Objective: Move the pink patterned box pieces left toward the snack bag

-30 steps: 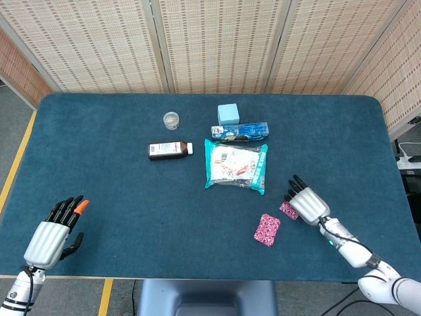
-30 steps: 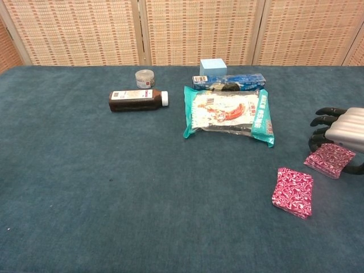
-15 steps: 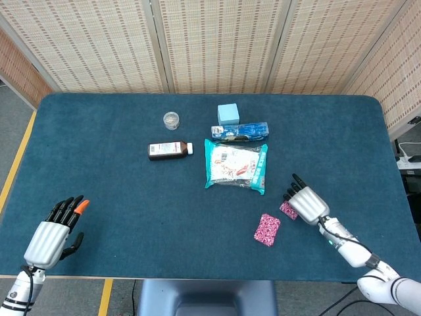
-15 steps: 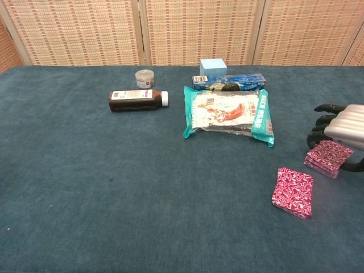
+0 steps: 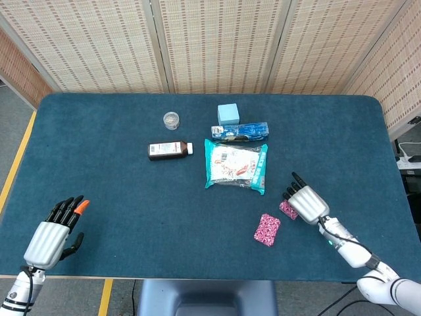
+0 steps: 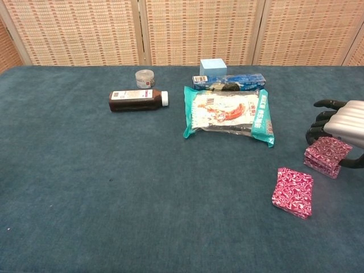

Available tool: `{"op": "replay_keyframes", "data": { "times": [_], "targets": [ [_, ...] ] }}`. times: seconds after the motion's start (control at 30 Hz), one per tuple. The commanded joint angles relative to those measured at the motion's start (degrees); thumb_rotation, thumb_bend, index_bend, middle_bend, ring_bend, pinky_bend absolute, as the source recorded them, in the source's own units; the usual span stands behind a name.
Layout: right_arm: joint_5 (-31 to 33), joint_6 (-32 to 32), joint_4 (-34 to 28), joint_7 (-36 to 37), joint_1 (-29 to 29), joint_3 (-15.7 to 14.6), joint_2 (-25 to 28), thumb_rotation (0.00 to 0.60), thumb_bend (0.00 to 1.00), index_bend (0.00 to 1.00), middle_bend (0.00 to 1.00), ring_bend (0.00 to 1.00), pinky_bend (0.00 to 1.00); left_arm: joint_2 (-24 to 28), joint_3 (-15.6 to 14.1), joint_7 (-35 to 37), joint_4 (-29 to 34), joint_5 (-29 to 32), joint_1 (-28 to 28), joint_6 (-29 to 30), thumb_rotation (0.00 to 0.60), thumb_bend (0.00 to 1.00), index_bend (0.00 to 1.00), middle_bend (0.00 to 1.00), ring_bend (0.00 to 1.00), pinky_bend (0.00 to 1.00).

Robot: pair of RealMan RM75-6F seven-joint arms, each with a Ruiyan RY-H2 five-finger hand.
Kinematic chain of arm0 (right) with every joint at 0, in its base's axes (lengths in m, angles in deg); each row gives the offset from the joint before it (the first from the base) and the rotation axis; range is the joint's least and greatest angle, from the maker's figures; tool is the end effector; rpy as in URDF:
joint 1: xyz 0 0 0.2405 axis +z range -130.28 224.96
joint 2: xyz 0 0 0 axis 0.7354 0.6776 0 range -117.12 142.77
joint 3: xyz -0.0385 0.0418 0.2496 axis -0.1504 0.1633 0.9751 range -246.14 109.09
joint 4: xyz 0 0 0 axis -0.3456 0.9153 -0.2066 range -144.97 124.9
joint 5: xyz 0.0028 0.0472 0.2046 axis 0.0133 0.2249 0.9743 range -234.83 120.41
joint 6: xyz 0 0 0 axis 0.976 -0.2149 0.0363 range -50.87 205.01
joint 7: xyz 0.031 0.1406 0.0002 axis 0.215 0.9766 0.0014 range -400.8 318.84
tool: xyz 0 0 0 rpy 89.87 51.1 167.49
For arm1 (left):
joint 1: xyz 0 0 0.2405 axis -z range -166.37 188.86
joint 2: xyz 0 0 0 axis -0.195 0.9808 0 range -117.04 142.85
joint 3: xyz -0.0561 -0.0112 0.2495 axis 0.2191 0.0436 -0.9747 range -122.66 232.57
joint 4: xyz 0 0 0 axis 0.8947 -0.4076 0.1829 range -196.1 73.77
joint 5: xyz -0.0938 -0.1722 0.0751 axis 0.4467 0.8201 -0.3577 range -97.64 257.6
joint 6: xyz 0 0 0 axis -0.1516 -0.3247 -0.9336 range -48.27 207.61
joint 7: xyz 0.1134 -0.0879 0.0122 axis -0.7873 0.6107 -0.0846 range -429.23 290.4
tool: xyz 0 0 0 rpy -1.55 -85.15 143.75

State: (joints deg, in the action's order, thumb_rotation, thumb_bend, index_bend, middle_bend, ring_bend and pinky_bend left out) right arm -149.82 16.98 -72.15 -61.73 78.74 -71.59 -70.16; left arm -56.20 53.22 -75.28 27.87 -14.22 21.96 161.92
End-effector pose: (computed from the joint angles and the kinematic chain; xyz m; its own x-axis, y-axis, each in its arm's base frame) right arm -0.2933 -0.3091 0.0311 0.9049 -0.0077 0.4256 -0.3662 -0.5237 0.7692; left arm -0.2857 0.1917 0.1110 0.4900 0.0661 0.8692 0.8509 -0.2527 -0.4605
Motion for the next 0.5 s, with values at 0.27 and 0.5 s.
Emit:
{"op": "replay_keyframes", "data": {
  "times": [0.27,0.5],
  "targets": [
    [-1.49,-2.91,-5.33,-0.93,-0.07,0.53,1.63,0.600,0.21,0.68,0.51,0.23,0.00,0.11,-0.10,-0.11,0.23,-0.19,0.01,0.03,0.600,0.48,0.00,0.00,0.00,0.12],
    [-3.14,-2.93,-12.43,-3.17,1.42,1.20,1.31,0.600,0.21,0.68,0.51,0.23,0.00,0.24,-0.13,0.12,0.25,-0.36,-0.17,0.46,0.600,0.48,0.00,0.00,0.00,0.12]
  ]
}}
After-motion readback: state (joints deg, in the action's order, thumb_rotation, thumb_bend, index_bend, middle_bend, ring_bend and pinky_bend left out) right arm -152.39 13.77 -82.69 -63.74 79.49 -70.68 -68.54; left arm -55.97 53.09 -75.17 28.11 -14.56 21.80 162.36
